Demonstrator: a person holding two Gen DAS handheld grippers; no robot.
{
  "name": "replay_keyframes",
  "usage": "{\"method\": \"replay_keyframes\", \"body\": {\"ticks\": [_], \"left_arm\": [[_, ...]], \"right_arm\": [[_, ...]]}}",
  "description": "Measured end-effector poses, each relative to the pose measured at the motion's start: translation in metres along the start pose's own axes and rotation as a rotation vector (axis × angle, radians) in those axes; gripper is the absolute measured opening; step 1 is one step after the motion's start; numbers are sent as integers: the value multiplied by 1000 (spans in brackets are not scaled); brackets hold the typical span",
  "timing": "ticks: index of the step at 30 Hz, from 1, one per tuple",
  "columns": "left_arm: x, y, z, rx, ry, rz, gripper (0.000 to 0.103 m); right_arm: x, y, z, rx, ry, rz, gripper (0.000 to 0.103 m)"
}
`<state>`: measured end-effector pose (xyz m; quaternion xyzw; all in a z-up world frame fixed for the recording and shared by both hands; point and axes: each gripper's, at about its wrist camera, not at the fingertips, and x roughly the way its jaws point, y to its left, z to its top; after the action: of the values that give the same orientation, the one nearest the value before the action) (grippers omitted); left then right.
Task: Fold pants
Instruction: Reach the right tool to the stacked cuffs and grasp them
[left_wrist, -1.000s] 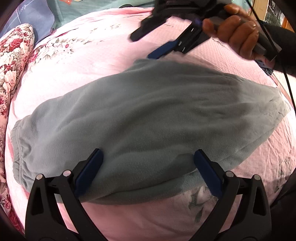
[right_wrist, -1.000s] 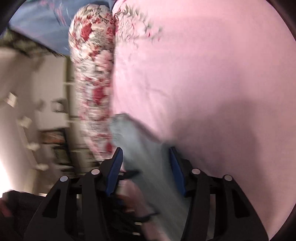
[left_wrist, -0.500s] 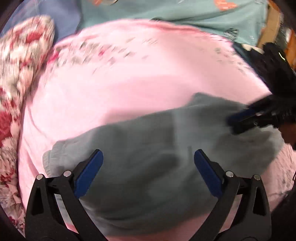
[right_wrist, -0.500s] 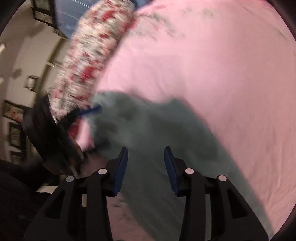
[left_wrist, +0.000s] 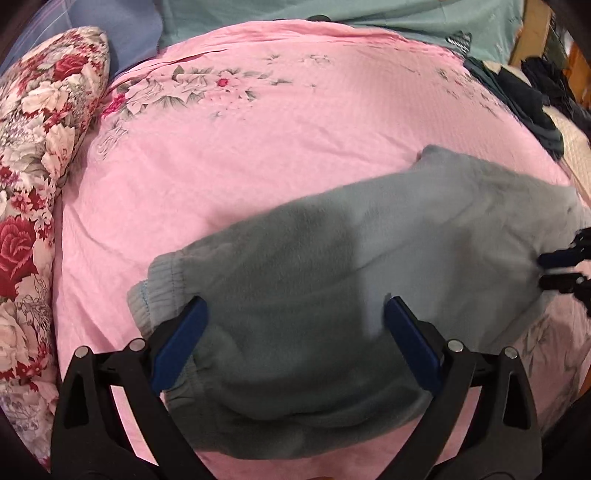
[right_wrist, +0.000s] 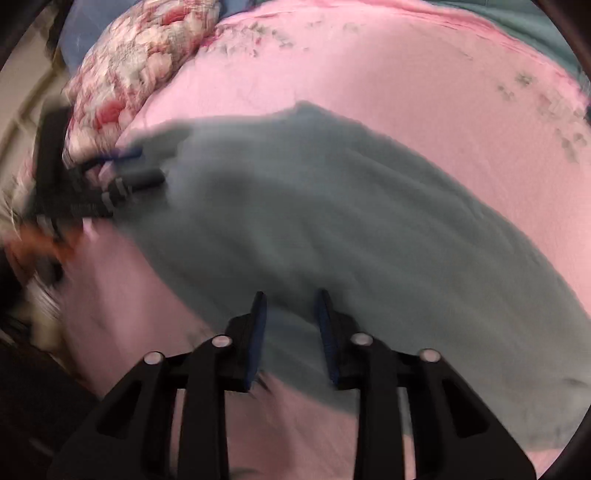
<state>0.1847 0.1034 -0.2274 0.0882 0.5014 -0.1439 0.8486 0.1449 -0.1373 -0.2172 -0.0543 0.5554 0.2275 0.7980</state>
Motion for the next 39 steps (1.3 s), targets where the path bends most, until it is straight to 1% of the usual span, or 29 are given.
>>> {"method": "replay_keyframes", "body": {"ticks": [1,2,3,4,5,7,8,10,11,13,14,15,16,18,19,20,21,22,23,26,27,28,30,31,32,33,34,36,39], "left_arm": [[-1,-1,-2,28,3,1,98],[-1,-1,-2,42,8,3,98],[-3,-3,-2,58,15,10,98],[-7,-6,0,72,12,16,98],[-12,-10,2,85,-2,17,98],[-17,-19,5,97,-21,26,98],[-17,-23,7,97,-22,28,98],[-15,-31,11,88,-14,60,98],[-17,-36,14,72,-13,69,98],[-27,-47,18,40,-33,39,98],[-32,-55,19,34,-42,24,98],[-36,-68,22,41,-50,16,98],[-38,-80,24,51,-54,9,98],[-40,-109,29,69,-60,-26,98],[-40,-124,31,72,-60,-37,98],[-39,-140,34,72,-61,-48,98],[-38,-153,36,66,-61,-59,98],[-35,-167,39,57,-57,-73,98],[-32,-183,41,51,-54,-94,98],[-16,-233,46,62,-34,-139,98],[-10,-250,47,78,-25,-150,98],[-4,-267,50,99,-17,-157,98],[7,-290,51,135,6,-149,98],[13,-302,49,158,27,-138,98],[19,-309,46,176,49,-123,98],[24,-313,42,188,69,-112,100],[24,-314,37,177,54,-101,100],[22,-310,34,136,64,-102,100],[17,-309,34,123,89,-61,100]], "right_arm": [[-6,0,-6,-13,2,-25,27],[-14,-5,-13,14,27,-35,28],[-24,-13,-18,60,23,-35,28],[-33,-21,-23,100,-6,-44,30],[-48,-34,-33,159,-56,-78,33],[-61,-59,-46,273,-103,-164,41],[-63,-76,-55,327,-94,-202,41],[-60,-108,-78,398,-7,-260,40],[-68,-114,-88,401,-32,-227,39],[-87,-130,-103,443,-32,-228,41],[-103,-142,-113,473,-65,-236,41],[-120,-151,-121,504,-119,-249,41],[-135,-165,-130,539,-168,-278,41],[-160,-203,-147,621,-241,-369,41],[-166,-217,-152,646,-260,-386,41],[-172,-239,-157,681,-275,-415,41],[-175,-259,-160,705,-271,-447,41],[-176,-275,-160,715,-274,-468,40],[-177,-288,-162,711,-280,-466,40],[-173,-330,-164,703,-266,-435,39],[-167,-328,-163,694,-268,-417,36],[-163,-337,-161,668,-263,-385,32],[-155,-337,-157,601,-244,-358,31],[-150,-338,-156,559,-217,-366,30],[-142,-340,-155,515,-167,-422,30],[-136,-345,-157,485,-135,-481,31],[-138,-352,-161,483,-162,-444,32],[-143,-363,-166,516,-176,-382,32],[-158,-366,-173,521,-189,-427,32]]}}
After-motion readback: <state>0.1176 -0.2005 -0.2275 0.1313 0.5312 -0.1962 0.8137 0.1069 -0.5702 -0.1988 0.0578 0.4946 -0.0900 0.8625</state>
